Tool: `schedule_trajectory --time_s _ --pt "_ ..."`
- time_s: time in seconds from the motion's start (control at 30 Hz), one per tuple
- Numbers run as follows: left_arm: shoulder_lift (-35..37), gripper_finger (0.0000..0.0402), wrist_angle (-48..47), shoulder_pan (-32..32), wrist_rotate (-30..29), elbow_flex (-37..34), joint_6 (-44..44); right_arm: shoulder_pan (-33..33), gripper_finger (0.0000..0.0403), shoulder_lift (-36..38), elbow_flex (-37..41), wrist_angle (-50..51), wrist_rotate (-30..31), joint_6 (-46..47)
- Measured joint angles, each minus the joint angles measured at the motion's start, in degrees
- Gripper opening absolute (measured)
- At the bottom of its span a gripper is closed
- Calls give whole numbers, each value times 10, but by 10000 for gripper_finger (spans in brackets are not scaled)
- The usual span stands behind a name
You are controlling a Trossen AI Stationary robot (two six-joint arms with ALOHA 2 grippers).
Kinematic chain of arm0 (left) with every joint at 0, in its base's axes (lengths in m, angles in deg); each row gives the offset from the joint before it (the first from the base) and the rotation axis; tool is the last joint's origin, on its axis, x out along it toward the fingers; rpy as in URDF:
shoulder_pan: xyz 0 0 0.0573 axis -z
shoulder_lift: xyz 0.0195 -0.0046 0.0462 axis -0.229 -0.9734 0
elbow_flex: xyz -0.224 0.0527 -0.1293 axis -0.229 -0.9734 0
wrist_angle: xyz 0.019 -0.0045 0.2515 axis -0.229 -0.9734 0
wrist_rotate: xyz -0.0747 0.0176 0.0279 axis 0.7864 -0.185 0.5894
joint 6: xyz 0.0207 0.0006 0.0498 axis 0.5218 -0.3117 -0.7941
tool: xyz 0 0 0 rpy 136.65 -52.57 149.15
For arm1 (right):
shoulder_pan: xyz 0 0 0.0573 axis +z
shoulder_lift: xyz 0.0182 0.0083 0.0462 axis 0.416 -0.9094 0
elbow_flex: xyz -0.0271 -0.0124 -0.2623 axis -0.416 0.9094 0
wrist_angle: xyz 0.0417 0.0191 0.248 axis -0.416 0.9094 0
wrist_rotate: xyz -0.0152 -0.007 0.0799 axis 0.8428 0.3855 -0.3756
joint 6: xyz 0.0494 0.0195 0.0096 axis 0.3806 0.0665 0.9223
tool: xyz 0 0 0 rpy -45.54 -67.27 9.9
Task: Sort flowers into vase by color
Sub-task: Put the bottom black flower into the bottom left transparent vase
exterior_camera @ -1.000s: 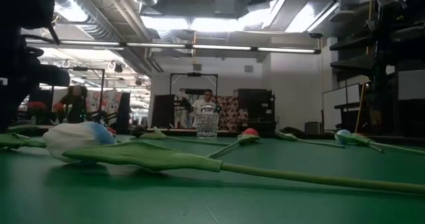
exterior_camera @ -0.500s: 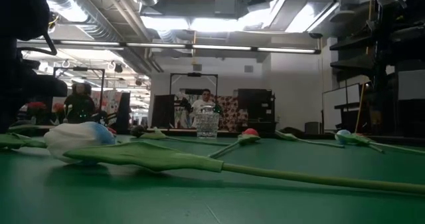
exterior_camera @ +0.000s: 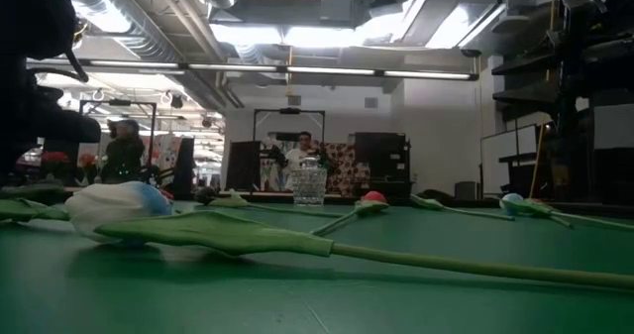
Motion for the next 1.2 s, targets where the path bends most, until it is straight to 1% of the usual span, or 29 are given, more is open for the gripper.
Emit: schedule_trajectory --time_s 0.13,0.3,0.37,0.53,0.7,0.8,0.9,1.03,1.1,1.2 --pt "0 6 -16 0 -22 29 -17 0 177 0 0 0 0 -2" --pt "1 8 -44 0 -86 81 -55 0 177 0 0 2 0 -2" --pt "2 13 -55 0 -102 104 -76 0 177 0 0 2 0 -2" --pt "12 9 -131 0 -148 179 -123 0 177 0 0 4 0 -2" --pt "32 5 -209 0 -224 266 -153 0 177 0 0 5 0 -2" --pt "37 11 -224 0 -291 317 -181 0 177 0 0 5 0 -2" --pt "37 12 -218 0 -356 363 -229 0 177 0 0 5 0 -2" --pt "37 6 -163 1 -426 408 -347 0 177 0 0 5 -5 -2" --pt "37 7 -122 2 -446 429 -417 0 177 0 0 5 -5 -2" --pt "37 12 -26 8 -454 447 -546 0 177 0 0 5 -5 -2"
